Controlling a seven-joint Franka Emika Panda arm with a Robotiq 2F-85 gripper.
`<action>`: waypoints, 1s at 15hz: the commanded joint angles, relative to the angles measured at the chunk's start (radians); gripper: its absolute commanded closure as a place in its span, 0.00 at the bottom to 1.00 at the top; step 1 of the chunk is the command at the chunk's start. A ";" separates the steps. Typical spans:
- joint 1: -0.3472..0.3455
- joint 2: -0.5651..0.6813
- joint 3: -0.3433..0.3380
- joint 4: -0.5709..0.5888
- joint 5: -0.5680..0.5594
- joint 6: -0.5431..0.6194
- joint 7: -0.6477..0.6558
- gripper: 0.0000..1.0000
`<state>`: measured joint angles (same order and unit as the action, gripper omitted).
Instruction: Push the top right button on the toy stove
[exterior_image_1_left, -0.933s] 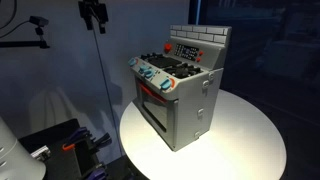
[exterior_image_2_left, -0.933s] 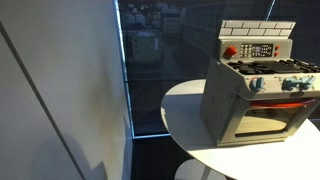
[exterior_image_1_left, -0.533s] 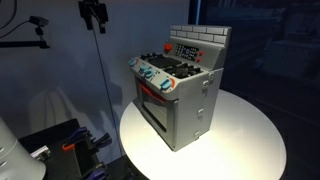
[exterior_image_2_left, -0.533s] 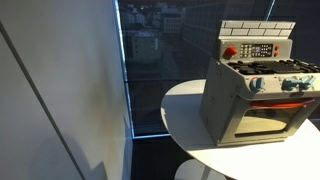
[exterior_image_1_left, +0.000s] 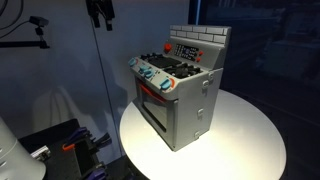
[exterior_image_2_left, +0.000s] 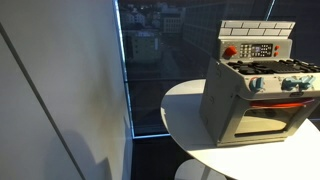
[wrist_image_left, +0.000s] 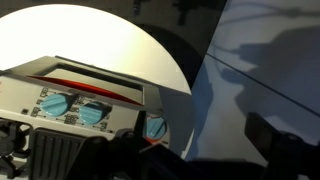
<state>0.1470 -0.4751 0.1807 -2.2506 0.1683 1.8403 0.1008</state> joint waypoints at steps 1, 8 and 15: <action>-0.049 0.046 0.008 0.065 -0.077 0.018 0.092 0.00; -0.127 0.077 -0.019 0.061 -0.197 0.114 0.202 0.00; -0.188 0.057 -0.085 -0.002 -0.240 0.280 0.200 0.00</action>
<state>-0.0210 -0.4005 0.1210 -2.2229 -0.0510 2.0718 0.2816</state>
